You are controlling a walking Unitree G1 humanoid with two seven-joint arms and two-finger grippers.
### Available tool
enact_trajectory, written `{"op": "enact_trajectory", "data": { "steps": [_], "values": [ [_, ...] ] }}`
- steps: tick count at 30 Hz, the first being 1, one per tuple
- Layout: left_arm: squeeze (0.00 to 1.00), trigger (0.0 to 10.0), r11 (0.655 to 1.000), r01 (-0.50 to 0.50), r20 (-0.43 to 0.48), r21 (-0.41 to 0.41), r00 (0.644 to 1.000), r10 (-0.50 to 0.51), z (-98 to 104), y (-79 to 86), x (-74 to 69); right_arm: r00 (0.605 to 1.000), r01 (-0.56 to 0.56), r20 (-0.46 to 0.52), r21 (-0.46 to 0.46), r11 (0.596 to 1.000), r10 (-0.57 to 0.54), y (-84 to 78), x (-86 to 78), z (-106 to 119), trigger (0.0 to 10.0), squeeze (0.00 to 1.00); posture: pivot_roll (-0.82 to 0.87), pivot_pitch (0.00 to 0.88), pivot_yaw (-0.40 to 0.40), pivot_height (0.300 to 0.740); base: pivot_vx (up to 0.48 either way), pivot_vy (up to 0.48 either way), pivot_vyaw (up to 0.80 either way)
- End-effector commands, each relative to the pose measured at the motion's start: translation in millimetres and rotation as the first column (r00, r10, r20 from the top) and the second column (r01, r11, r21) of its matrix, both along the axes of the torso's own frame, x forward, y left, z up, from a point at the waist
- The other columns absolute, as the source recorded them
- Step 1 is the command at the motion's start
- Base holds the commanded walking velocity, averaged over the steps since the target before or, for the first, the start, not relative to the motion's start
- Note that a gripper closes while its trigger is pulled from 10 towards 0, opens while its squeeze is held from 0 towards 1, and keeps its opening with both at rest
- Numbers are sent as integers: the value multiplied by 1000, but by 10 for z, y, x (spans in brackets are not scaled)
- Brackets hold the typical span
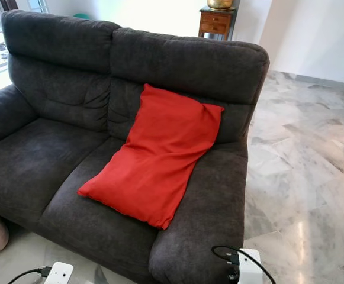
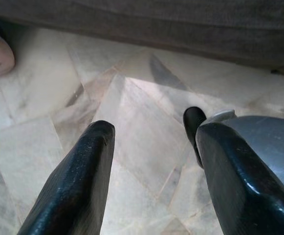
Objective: Move the pillow to the sofa from floor
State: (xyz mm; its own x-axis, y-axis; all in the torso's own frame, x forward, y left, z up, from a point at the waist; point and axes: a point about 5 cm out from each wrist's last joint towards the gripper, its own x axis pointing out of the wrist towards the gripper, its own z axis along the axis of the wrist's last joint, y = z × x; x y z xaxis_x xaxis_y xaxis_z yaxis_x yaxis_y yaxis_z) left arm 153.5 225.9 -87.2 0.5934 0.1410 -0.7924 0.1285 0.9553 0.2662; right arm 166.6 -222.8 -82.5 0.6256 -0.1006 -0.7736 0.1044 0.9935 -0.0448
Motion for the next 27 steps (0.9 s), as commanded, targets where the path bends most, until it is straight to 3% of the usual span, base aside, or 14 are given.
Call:
{"op": "enact_trajectory", "data": {
  "steps": [1, 27],
  "values": [
    [0, 10000, 1000, -15, -37, 2, 999, 15, -36, 15, -83, 1000, 13, -7, 6, 1000, -13, -17, -7, -2, 10000, 0, 27, 0, -49, 740, -270, 0, 0],
    [0, 10000, 1000, -17, -48, 1, 999, 17, -46, 13, -106, 1000, 30, -8, 11, 999, -30, -29, -16, -4, 10000, 0, 23, 1, -46, 740, -266, 0, 0]
  ]
}}
